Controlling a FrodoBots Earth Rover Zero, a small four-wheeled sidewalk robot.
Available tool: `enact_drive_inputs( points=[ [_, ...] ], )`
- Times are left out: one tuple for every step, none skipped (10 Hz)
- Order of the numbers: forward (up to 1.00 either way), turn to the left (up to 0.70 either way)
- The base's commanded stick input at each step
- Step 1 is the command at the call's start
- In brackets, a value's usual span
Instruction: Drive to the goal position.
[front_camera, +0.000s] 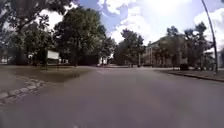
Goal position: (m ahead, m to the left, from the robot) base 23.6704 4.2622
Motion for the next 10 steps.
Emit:
enact_drive_inputs(
  points=[
    [0.85,0.00],
    [0.85,0.00],
    [0.85,0.00],
    [0.85,0.00],
    [0.85,0.00],
    [0.85,0.00],
    [0.85,0.00],
    [0.85,0.00],
    [0.85,0.00],
    [0.85,0.00]
  ],
)
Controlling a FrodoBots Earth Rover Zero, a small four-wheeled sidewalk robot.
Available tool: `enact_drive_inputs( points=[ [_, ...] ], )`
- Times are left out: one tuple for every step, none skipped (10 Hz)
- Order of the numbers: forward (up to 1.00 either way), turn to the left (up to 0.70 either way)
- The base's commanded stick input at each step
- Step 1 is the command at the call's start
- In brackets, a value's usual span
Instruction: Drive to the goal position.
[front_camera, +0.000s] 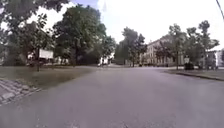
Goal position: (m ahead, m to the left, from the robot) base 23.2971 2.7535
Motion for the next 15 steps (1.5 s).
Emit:
enact_drive_inputs(
  points=[
    [0.85,0.00],
    [0.85,0.00],
    [0.85,0.00],
    [0.85,0.00],
    [0.85,0.00],
    [0.85,0.00],
    [0.85,0.00],
    [0.85,0.00],
    [0.85,0.00],
    [0.85,0.00],
    [0.85,0.00],
    [0.85,0.00],
    [0.85,0.00],
    [0.85,0.00],
    [0.85,0.00]
  ],
)
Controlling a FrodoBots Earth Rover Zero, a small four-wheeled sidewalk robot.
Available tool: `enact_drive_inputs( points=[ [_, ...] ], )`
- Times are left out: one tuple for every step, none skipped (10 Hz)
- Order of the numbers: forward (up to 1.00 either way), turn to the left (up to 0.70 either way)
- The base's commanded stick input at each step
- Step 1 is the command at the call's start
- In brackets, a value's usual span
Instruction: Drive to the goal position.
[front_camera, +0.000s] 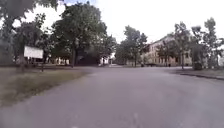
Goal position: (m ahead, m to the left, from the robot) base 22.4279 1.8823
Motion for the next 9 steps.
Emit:
enact_drive_inputs(
  points=[
    [0.85,0.00],
    [0.85,0.00],
    [0.85,0.00],
    [0.85,0.00],
    [0.85,0.00],
    [0.85,0.00],
    [0.85,0.00],
    [0.85,0.00],
    [0.85,0.00]
  ],
)
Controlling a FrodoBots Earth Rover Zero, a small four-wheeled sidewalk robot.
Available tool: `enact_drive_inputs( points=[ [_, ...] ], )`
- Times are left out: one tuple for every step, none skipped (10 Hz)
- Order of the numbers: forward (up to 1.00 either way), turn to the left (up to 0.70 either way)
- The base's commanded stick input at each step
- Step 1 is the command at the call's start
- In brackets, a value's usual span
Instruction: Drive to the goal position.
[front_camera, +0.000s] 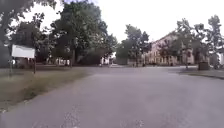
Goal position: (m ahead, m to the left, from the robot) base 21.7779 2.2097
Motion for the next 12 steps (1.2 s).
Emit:
enact_drive_inputs(
  points=[
    [0.85,0.00],
    [0.85,-0.25],
    [0.85,-0.32],
    [0.85,-0.34],
    [0.85,-0.34],
    [0.85,-0.29],
    [0.85,0.16],
    [0.85,0.00],
    [0.85,0.00],
    [0.85,0.00],
    [0.85,0.00],
    [0.85,0.00]
  ],
)
